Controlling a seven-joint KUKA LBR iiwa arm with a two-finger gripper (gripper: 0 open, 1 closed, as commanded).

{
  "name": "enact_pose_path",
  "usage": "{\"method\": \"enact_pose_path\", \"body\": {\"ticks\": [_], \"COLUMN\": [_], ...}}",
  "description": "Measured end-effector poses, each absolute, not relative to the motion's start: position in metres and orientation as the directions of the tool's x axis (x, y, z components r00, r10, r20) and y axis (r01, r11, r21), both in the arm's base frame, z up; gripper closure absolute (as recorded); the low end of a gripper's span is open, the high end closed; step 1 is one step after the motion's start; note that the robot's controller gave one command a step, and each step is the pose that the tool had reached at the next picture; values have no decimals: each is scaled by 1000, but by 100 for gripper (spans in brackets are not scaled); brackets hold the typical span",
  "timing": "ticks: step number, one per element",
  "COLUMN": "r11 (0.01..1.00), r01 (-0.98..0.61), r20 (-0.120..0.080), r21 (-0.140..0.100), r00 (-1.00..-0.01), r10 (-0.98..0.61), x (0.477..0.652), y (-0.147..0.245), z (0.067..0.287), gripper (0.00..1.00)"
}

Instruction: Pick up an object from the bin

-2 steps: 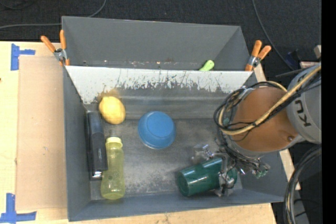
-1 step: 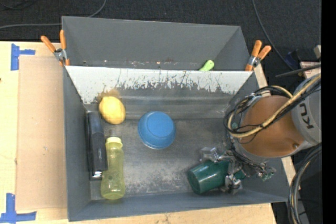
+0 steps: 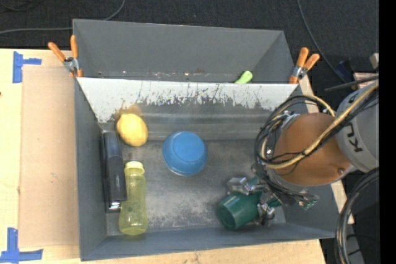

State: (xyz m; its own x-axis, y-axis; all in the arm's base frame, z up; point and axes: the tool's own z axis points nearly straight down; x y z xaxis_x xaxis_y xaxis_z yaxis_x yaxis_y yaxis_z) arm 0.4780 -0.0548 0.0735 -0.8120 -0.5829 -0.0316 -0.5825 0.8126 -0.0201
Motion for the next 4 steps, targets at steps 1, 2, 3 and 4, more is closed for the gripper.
{"method": "enact_pose_path", "body": {"ticks": [1, 2, 3, 4], "r11": [812, 811, 811, 813], "r01": [-584, -584, -585, -583], "r20": [-32, -19, -17, -19], "r21": [-20, -9, -7, -9], "r00": [-811, -811, -811, -812], "r10": [-584, -584, -585, -583], "x": [478, 474, 473, 474], "y": [-55, -53, -53, -53], "z": [74, 90, 133, 154], "gripper": [100, 100, 100, 100]}}
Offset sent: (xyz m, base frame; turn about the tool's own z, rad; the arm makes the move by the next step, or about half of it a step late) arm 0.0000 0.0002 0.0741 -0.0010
